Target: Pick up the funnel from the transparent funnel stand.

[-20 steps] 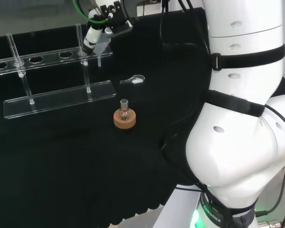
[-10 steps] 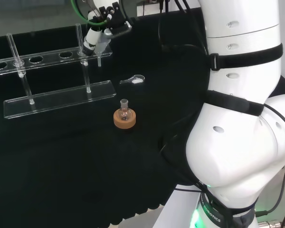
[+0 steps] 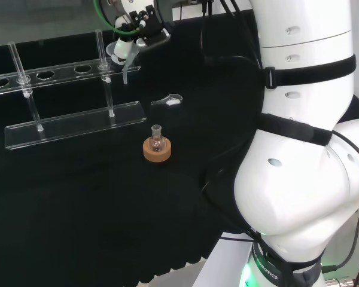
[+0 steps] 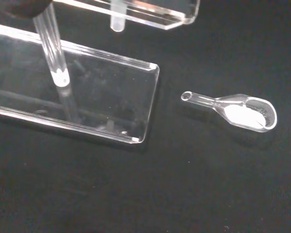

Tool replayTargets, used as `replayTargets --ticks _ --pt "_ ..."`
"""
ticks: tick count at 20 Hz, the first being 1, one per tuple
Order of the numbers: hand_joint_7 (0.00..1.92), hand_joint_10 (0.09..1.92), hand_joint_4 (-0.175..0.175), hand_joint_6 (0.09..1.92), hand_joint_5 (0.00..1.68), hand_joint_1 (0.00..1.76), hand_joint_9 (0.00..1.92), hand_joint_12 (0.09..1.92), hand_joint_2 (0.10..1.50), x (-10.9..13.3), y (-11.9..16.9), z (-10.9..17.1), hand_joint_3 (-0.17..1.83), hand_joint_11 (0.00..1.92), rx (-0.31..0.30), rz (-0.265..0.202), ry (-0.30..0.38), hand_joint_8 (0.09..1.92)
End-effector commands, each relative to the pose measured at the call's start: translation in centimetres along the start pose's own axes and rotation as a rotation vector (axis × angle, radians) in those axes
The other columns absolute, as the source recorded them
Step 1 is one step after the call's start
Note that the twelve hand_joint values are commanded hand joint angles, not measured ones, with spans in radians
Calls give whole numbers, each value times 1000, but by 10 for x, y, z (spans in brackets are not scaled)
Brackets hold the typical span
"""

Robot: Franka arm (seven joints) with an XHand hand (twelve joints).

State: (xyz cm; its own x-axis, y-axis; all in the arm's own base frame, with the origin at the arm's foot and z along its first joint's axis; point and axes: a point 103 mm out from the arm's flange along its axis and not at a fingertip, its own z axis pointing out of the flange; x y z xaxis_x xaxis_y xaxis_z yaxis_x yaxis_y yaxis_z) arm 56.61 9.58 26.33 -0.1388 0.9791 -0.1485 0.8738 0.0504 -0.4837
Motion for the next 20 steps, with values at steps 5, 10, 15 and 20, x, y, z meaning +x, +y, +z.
replayTargets --ticks 5,10,15,20 --pt "437 593 -27 87 421 691 661 1353 745 -2 -6 -3 404 429 -78 44 -41 682" --pt "659 509 -16 188 708 735 839 1279 794 3 -17 -17 449 551 -179 57 -64 671" --pt "722 446 -3 480 748 756 911 1259 808 3 -33 -39 463 591 -197 59 -79 658" --pt "734 443 -2 573 740 762 922 1244 807 2 -54 -61 473 613 -194 83 -92 666"
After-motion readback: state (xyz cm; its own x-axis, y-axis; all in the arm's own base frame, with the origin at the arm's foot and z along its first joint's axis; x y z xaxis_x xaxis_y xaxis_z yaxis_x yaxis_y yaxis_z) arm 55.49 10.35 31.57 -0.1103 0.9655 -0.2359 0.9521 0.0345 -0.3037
